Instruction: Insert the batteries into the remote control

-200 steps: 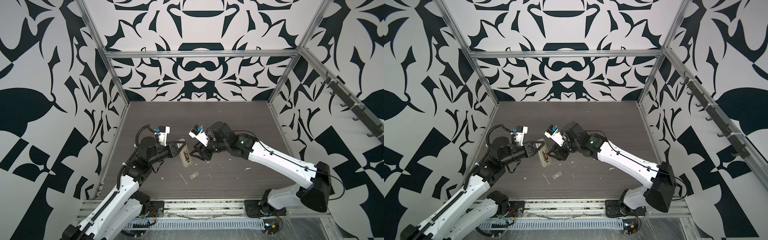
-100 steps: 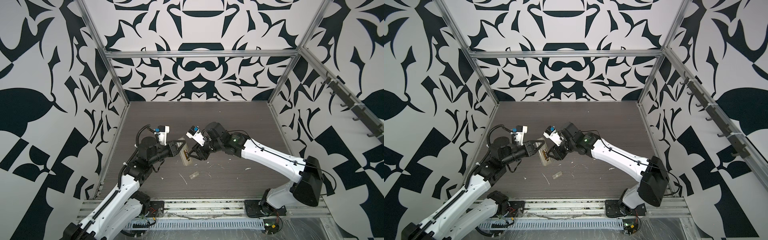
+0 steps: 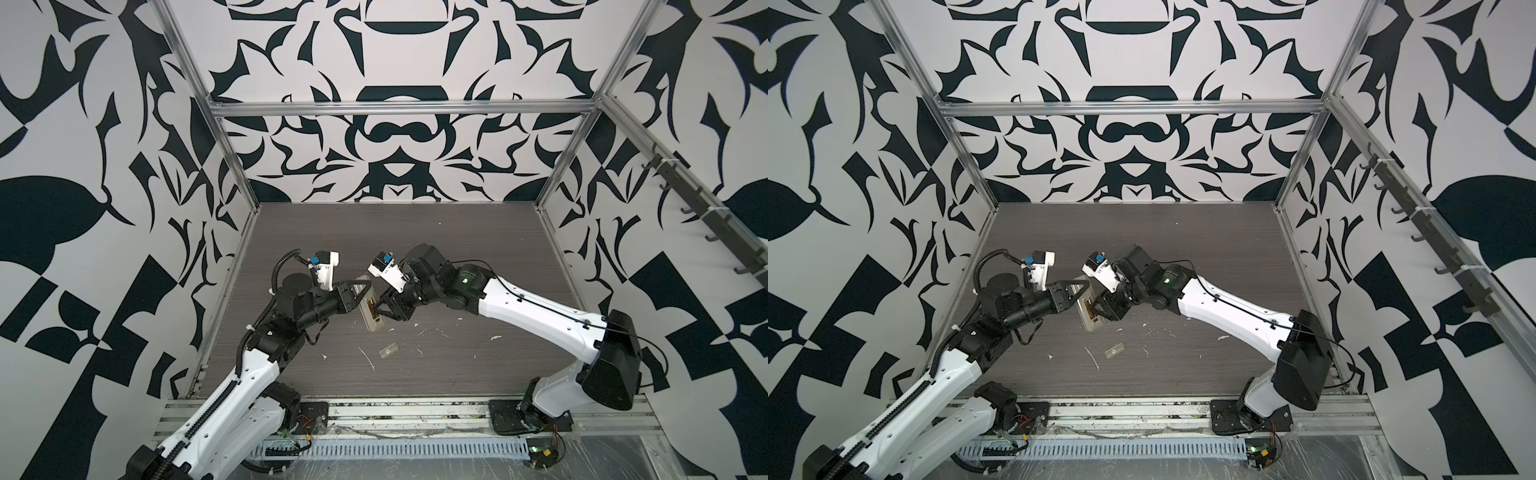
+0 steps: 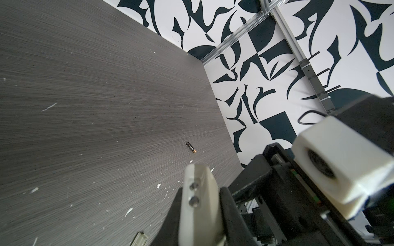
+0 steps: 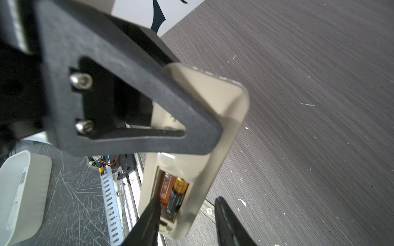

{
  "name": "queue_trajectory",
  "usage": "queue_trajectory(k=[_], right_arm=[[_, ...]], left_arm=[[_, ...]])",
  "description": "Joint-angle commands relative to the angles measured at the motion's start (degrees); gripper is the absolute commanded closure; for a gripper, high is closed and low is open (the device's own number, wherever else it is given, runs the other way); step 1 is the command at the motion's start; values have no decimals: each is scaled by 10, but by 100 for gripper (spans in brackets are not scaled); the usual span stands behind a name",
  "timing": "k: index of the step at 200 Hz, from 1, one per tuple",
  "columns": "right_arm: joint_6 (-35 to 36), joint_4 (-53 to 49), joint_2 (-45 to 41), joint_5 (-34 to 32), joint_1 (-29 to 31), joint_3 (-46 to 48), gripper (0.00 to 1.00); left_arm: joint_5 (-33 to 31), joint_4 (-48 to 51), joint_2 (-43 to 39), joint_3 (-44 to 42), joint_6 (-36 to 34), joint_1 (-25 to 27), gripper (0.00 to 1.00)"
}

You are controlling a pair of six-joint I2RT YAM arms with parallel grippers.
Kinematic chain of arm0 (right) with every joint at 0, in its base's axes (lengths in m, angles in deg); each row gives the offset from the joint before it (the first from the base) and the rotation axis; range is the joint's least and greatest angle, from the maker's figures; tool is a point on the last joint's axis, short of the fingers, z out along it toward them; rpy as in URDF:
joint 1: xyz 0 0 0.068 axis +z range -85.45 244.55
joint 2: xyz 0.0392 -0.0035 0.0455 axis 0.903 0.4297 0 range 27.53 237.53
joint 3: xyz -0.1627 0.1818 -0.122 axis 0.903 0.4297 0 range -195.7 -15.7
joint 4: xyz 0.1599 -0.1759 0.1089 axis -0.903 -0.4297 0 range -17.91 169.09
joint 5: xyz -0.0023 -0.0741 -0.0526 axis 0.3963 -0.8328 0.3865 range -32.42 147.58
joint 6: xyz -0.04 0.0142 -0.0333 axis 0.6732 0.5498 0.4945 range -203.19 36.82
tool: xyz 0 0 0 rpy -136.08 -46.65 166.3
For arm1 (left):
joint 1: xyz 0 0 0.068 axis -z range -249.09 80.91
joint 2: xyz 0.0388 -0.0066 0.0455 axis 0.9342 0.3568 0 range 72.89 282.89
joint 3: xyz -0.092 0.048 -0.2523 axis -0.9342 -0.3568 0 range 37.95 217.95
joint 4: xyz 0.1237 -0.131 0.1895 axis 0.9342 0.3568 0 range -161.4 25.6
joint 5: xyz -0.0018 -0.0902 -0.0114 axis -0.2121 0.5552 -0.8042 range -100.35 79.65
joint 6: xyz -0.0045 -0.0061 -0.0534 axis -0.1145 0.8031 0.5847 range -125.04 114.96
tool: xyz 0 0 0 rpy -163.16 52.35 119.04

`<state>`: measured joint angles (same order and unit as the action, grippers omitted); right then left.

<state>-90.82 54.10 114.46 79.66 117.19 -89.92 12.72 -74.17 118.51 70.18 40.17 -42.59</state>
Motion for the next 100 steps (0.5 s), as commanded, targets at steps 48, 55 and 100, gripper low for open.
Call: queue_trajectory(k=[48, 55, 100], right_arm=[[-9, 9, 0, -17, 4, -28, 56], [-9, 10, 1, -16, 4, -28, 56], [-8, 10, 9, -10, 7, -35, 57]], left_arm=[[2, -22, -1, -7, 6, -3, 100], [2, -21, -1, -8, 6, -3, 100], [1, -21, -4, -8, 6, -3, 100]])
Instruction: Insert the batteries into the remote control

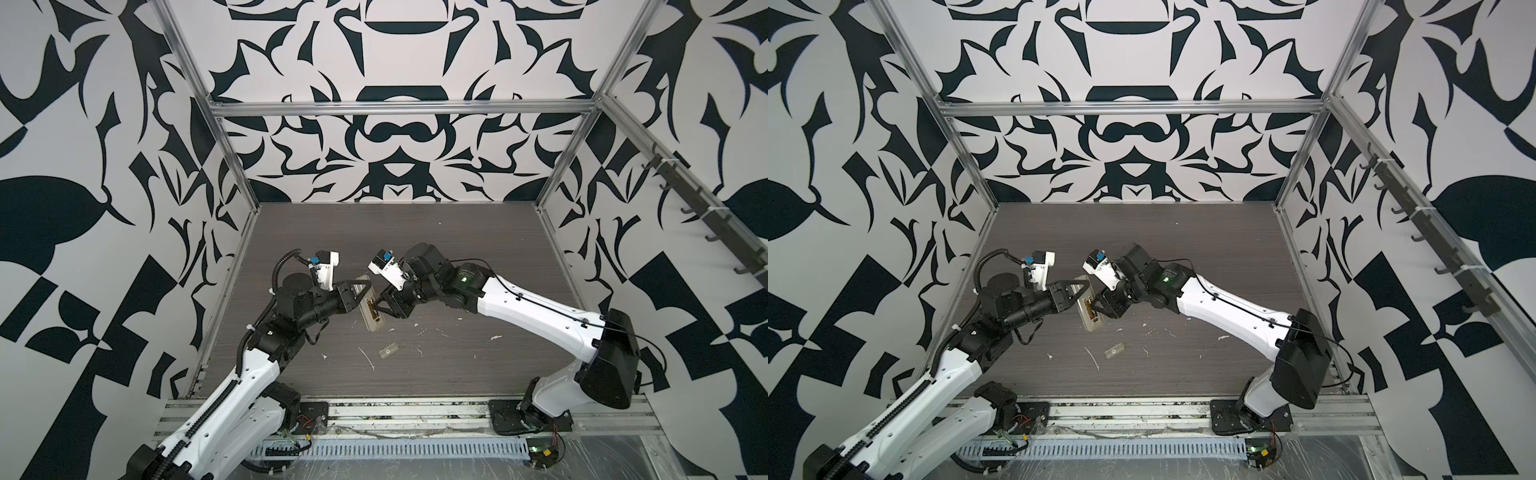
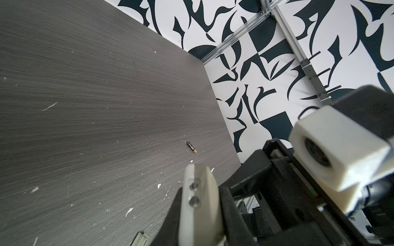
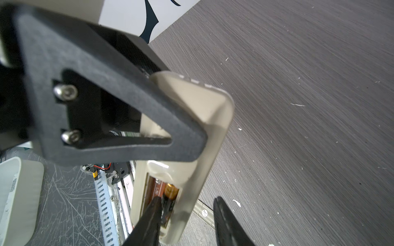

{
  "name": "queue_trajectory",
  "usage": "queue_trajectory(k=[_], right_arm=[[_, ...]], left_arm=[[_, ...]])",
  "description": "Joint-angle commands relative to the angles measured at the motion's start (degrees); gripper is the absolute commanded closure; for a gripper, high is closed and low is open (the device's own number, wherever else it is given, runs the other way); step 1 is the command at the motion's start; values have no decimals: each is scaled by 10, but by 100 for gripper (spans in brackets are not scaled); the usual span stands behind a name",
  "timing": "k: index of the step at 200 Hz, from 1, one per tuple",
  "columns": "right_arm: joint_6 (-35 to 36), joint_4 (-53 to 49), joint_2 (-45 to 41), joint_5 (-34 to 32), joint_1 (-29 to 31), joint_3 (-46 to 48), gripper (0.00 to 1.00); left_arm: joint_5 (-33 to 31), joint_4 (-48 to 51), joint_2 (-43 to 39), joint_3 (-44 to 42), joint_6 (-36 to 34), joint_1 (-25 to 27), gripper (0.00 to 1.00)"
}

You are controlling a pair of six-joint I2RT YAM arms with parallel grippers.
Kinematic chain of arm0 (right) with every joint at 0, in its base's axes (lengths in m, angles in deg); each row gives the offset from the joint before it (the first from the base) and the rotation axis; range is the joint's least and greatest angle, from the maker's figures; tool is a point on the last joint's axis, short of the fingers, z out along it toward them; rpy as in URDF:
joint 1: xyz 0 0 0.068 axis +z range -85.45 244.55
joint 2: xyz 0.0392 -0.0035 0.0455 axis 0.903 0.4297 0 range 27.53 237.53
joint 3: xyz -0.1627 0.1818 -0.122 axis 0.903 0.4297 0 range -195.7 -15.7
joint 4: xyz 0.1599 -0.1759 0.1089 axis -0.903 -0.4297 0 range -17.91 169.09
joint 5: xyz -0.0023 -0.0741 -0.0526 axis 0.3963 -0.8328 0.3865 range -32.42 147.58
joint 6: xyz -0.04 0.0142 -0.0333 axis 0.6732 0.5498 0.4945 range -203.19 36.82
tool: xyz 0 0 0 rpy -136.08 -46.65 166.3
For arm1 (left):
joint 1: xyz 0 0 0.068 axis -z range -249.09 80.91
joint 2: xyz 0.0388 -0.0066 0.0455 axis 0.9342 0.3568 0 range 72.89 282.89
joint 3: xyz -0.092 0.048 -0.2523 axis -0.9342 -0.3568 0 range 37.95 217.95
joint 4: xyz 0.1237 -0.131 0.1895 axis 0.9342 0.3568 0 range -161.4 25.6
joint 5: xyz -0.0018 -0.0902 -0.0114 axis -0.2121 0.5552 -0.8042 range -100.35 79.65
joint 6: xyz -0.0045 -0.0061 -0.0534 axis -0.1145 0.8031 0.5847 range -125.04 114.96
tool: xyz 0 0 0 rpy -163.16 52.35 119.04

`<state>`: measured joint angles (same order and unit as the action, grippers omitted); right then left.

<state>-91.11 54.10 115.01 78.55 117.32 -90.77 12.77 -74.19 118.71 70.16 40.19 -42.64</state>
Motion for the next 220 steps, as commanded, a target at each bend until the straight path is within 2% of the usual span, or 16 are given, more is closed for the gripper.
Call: queue_trajectory(k=[1, 70, 111, 152, 171, 220], right_arm=[[-5, 10, 4, 1, 6, -26, 57], [-1, 1, 11, -15, 9, -28, 57], [12, -1, 8, -41, 10, -19, 61], [13, 1, 10, -33, 11, -23, 62], [12, 4, 7, -32, 13, -24, 58], [9, 12, -17, -14, 16, -25, 35]], left_arm=[[1, -20, -6, -7, 5, -3, 100], [2, -19, -6, -5, 5, -4, 100], [2, -17, -6, -4, 5, -4, 100], [2, -16, -7, -4, 6, -5, 100], [0, -15, -8, -5, 5, -5, 100], [-1, -18, -5, -8, 5, -6, 100]])
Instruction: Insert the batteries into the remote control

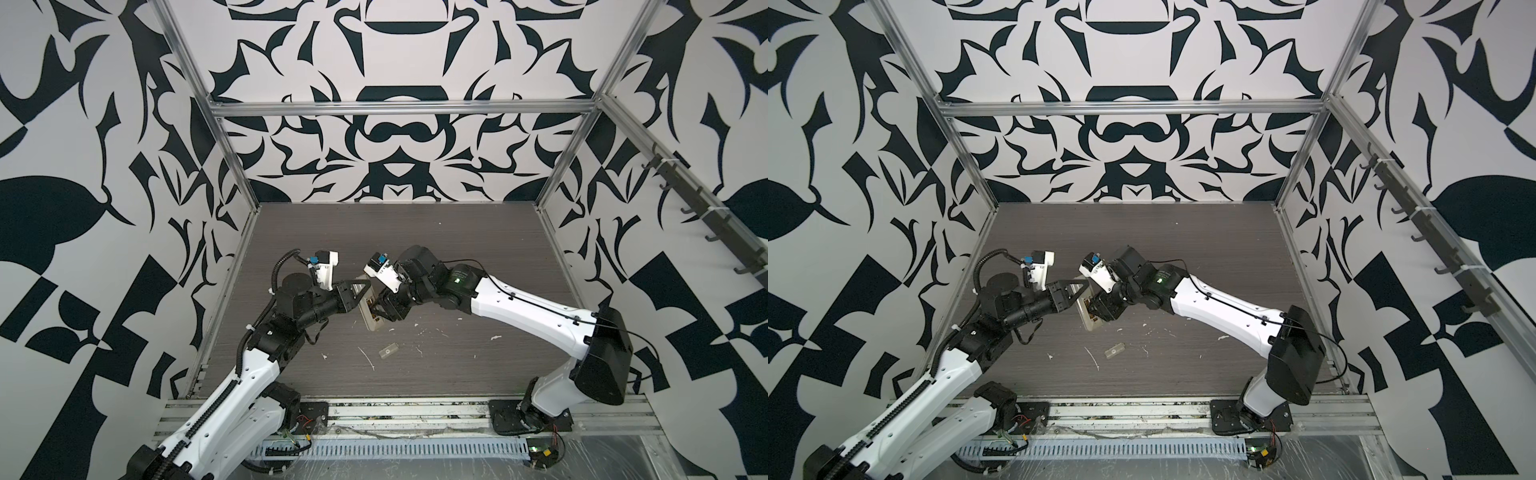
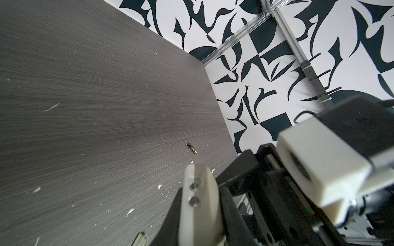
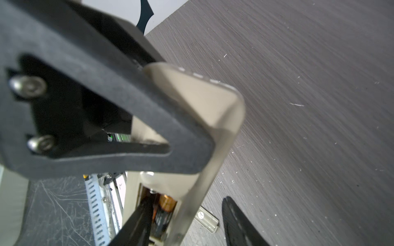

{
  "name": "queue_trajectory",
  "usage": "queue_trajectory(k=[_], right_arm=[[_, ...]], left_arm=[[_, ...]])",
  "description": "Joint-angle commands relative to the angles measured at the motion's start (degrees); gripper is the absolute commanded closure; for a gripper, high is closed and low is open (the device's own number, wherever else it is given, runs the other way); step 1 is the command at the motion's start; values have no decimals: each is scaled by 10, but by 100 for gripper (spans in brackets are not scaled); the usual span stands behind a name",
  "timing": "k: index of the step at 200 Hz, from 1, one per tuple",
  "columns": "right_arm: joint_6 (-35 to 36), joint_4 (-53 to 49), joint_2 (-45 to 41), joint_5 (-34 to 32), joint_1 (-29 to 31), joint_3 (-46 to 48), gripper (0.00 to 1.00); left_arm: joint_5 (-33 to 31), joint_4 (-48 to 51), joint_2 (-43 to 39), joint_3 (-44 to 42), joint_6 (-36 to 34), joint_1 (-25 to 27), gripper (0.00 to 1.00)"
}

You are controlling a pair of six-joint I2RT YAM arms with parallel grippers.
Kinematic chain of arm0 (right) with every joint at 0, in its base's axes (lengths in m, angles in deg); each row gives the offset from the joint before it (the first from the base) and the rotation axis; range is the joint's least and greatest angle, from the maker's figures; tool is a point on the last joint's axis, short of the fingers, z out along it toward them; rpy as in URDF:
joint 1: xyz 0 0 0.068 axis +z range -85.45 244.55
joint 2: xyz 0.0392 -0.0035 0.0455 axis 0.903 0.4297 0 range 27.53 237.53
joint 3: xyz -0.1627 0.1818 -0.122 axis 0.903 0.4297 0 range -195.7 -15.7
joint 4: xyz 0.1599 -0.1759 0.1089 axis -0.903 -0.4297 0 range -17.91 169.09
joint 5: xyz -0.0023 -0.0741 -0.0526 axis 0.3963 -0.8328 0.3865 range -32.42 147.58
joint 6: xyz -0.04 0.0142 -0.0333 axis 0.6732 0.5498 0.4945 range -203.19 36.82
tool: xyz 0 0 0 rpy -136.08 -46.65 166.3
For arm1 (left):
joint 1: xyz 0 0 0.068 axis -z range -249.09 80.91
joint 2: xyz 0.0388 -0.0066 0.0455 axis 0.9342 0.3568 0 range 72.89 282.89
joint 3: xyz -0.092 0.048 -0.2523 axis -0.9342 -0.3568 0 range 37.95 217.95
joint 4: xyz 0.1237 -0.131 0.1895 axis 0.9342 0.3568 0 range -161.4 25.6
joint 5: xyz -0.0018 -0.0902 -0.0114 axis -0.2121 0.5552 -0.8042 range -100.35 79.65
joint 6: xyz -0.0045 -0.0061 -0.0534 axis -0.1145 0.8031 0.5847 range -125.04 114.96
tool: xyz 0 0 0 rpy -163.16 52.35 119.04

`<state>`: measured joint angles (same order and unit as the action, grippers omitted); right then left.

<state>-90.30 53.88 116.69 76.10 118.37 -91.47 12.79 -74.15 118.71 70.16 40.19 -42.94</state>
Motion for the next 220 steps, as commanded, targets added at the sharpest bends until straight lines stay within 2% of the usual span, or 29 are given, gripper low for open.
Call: queue_trajectory(k=[1, 70, 103, 150, 220], right_arm=[[1, 15, -36, 11, 5, -18, 35], [11, 8, -69, 6, 6, -8, 32], [24, -4, -91, -19, 3, -1, 31], [13, -32, -113, -25, -45, 19, 27], [-51, -102, -142, -116, -101, 38, 19]], left_arm=[[-1, -18, -5, -8, 5, -3, 100], [0, -10, -15, -13, 2, -11, 100], [3, -6, -16, -12, 1, -14, 100], [10, -14, -12, -8, -4, -17, 100], [42, -6, 28, 24, -39, -26, 100]])
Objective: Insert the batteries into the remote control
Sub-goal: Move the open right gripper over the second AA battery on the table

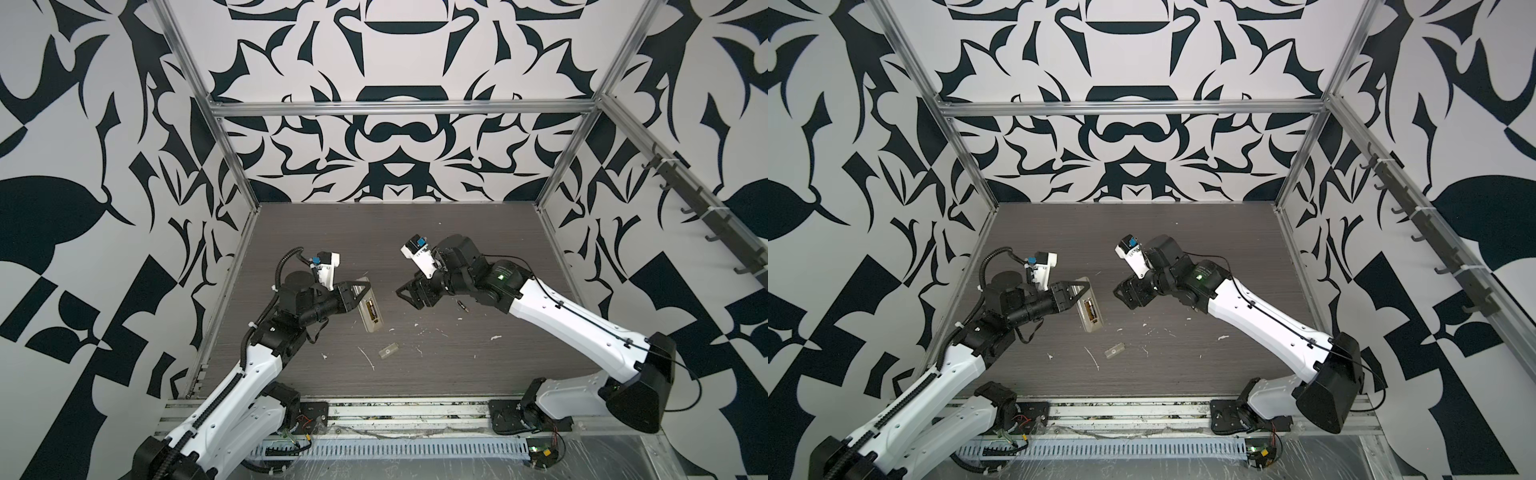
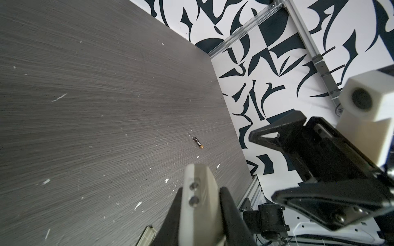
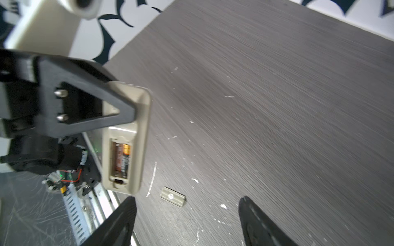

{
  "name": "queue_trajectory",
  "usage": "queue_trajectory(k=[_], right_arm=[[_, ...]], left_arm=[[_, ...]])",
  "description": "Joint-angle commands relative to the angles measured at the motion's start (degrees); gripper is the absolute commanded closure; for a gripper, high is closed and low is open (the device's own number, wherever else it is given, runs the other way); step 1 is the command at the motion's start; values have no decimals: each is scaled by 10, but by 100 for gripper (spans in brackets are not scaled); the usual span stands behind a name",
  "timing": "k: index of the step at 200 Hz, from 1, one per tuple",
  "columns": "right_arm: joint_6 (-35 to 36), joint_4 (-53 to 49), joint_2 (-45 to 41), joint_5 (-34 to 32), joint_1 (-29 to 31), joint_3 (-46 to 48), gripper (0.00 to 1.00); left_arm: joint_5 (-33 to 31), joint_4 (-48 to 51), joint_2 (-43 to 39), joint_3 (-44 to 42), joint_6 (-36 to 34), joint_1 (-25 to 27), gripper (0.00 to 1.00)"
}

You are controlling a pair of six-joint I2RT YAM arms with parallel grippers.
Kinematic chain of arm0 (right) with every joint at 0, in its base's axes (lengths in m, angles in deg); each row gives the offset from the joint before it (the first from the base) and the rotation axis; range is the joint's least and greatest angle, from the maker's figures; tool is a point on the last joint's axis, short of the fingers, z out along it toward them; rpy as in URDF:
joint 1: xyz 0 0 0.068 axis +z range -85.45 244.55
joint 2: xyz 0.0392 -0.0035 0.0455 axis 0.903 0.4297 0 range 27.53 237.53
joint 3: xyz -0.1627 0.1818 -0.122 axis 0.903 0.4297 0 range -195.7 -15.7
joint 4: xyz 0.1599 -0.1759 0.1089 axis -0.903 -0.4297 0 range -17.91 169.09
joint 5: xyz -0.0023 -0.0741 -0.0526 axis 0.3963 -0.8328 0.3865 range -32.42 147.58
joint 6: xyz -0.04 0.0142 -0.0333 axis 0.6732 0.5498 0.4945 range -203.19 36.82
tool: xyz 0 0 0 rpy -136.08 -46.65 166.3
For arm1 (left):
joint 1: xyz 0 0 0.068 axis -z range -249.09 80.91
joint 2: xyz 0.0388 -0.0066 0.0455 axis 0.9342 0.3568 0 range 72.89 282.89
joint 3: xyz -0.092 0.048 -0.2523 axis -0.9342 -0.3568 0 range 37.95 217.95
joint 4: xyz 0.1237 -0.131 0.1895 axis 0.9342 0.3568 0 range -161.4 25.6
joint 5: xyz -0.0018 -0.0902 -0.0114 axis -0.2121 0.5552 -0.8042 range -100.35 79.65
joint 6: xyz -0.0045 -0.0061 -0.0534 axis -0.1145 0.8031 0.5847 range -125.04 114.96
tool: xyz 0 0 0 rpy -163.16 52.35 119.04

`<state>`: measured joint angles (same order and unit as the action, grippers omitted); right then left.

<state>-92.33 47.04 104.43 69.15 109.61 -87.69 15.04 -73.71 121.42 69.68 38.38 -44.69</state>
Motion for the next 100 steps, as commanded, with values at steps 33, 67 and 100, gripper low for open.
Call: queue_trajectory(k=[33, 67, 100], right_arm=[[-47, -84, -9, -92, -43, -7, 15], [-51, -123, -3, -118, -79, -3, 8], [-45, -138, 13, -127, -135, 22, 3]], left_arm=[[55, -23, 30, 43, -24, -23, 100], [72, -49, 63, 47, -25, -25, 100], [79, -73, 88, 43, -18, -24, 100]])
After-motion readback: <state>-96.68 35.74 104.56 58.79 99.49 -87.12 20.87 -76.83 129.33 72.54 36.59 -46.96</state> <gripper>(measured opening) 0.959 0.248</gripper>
